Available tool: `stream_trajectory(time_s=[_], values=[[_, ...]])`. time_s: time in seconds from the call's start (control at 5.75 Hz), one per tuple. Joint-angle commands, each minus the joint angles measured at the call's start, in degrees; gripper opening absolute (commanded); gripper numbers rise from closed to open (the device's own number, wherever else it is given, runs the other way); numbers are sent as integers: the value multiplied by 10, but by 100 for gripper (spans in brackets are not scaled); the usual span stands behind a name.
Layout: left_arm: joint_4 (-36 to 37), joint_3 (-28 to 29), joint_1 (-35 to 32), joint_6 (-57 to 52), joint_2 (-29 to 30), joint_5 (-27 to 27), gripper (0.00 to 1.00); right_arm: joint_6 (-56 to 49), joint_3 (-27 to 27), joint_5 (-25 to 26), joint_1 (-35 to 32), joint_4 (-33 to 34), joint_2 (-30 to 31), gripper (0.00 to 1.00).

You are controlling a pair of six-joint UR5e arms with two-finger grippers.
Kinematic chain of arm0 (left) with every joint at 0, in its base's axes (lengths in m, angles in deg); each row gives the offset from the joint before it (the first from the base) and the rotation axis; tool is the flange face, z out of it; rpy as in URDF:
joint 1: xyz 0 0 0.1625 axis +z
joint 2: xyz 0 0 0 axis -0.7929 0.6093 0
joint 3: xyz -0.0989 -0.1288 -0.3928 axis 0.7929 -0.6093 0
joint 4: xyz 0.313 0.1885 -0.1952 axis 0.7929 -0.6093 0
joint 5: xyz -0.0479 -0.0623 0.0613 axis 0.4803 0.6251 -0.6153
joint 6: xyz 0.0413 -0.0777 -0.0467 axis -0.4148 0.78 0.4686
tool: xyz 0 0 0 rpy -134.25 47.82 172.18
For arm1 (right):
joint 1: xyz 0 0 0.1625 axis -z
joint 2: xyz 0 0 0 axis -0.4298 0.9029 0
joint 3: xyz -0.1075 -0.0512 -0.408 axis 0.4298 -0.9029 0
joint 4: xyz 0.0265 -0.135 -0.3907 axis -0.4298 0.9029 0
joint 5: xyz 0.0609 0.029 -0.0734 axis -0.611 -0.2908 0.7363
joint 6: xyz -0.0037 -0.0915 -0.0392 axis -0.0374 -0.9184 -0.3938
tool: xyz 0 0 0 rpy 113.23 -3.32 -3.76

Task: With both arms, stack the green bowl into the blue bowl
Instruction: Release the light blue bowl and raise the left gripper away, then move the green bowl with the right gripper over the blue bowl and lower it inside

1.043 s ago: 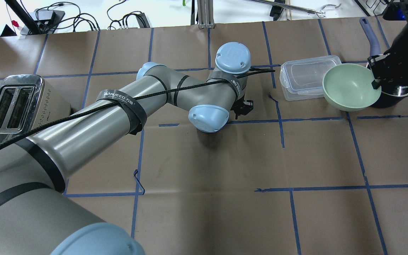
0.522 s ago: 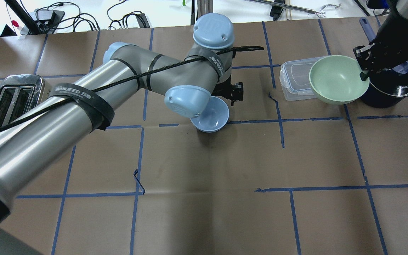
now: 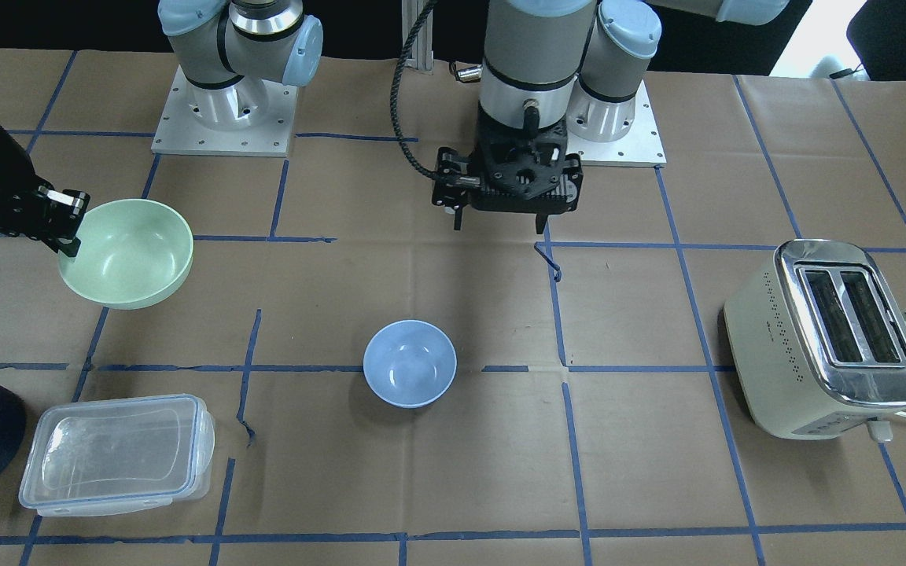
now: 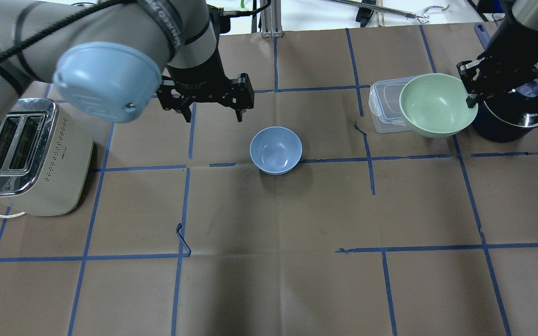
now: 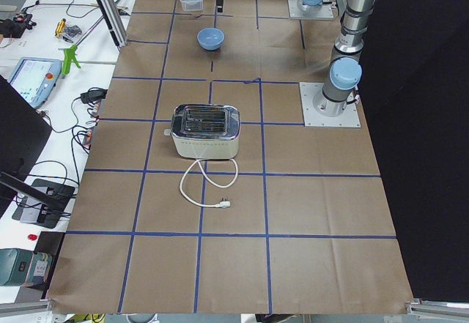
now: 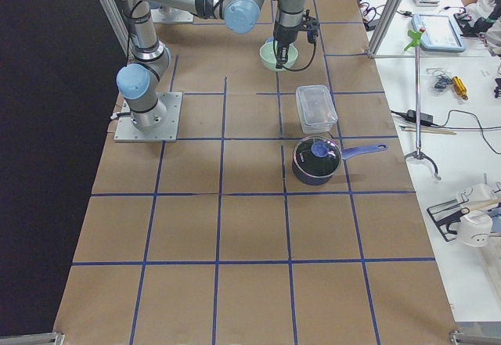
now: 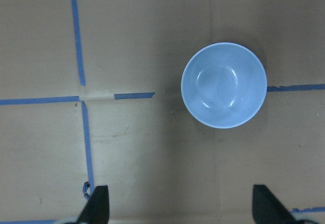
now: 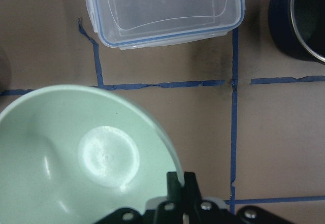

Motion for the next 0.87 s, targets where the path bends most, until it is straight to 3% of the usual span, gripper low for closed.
stream_trajectory(time_s=[0.0, 0.52, 0.7], values=[[-54, -22, 92, -89, -49, 3, 98, 121, -1, -1, -89, 33, -14, 7], [-47, -36, 105, -135, -59, 1, 98, 365, -1, -1, -268, 108, -64, 6], [-45, -36, 106, -137, -59, 1, 98, 405, -1, -1, -300, 120, -79, 7]])
